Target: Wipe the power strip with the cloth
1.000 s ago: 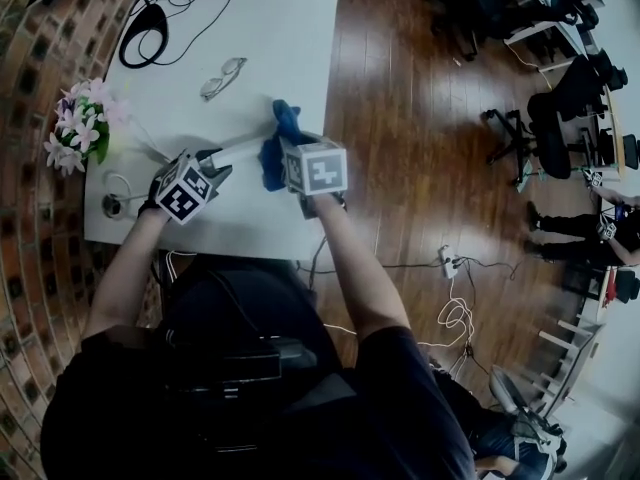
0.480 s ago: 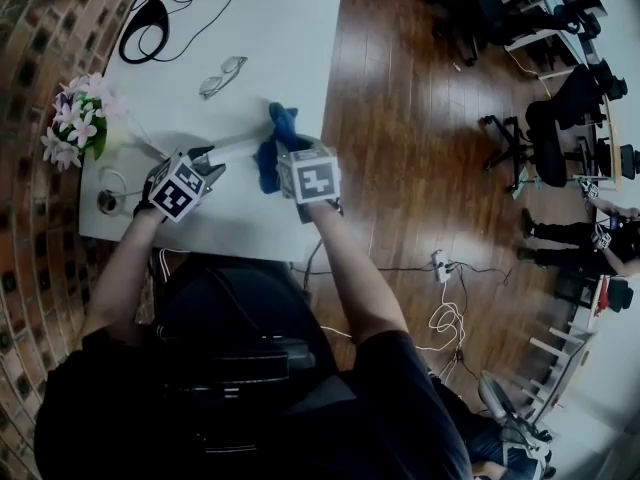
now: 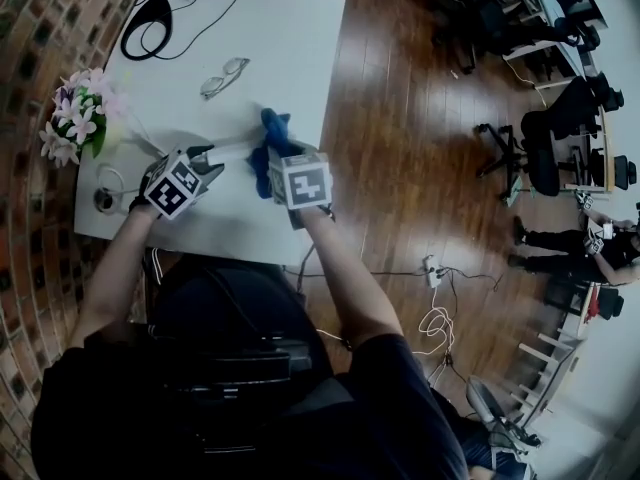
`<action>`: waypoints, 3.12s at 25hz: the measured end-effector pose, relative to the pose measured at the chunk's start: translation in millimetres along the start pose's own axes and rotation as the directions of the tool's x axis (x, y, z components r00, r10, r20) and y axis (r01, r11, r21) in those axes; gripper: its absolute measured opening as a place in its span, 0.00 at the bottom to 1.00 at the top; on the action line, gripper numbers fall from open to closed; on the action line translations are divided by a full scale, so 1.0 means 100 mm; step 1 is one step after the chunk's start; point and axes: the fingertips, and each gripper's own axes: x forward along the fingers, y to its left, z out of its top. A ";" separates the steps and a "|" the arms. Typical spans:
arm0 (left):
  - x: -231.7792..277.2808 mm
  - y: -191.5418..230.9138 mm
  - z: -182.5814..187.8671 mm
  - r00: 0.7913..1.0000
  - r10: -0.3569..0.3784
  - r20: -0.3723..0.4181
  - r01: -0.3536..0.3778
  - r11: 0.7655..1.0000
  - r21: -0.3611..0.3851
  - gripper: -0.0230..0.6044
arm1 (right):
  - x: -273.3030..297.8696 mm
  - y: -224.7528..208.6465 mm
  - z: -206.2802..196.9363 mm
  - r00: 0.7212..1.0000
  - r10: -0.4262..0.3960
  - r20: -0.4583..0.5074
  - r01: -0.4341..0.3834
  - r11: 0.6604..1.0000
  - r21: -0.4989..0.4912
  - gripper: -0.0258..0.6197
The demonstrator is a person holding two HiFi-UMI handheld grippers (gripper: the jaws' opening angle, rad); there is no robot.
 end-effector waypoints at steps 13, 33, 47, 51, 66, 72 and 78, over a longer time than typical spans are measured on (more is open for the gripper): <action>0.00 -0.04 0.03 0.996 -0.079 0.030 0.078 0.996 0.036 0.33 | 0.12 0.41 0.06 0.999 0.038 -0.018 -0.038 0.999 -0.022 0.14; 0.01 -0.04 -0.01 0.990 -0.131 0.047 0.126 0.988 0.090 0.32 | 0.28 0.98 0.14 0.990 0.141 -0.015 -0.141 0.990 0.008 0.14; 0.00 -0.06 -0.05 0.987 -0.155 0.033 0.152 0.985 0.081 0.32 | 0.27 1.27 0.24 0.973 0.230 0.011 -0.230 0.973 0.012 0.14; 0.01 -0.07 0.00 0.984 -0.173 0.042 0.169 0.982 0.080 0.32 | 0.32 1.24 0.21 0.976 0.220 0.006 -0.220 0.975 0.036 0.14; 0.02 -0.09 -0.03 0.984 -0.175 0.020 0.173 0.980 0.097 0.30 | 0.42 1.33 0.15 0.975 0.142 -0.169 -0.171 0.970 -0.175 0.13; 0.02 -0.08 -0.03 0.987 -0.161 0.016 0.158 0.982 0.101 0.31 | 0.40 1.33 0.16 0.968 0.196 -0.156 -0.223 0.957 -0.184 0.14; 0.04 -0.04 -0.05 0.986 -0.167 0.010 0.165 0.982 0.092 0.31 | 0.40 1.33 0.14 0.941 0.290 -0.176 -0.315 0.939 -0.140 0.13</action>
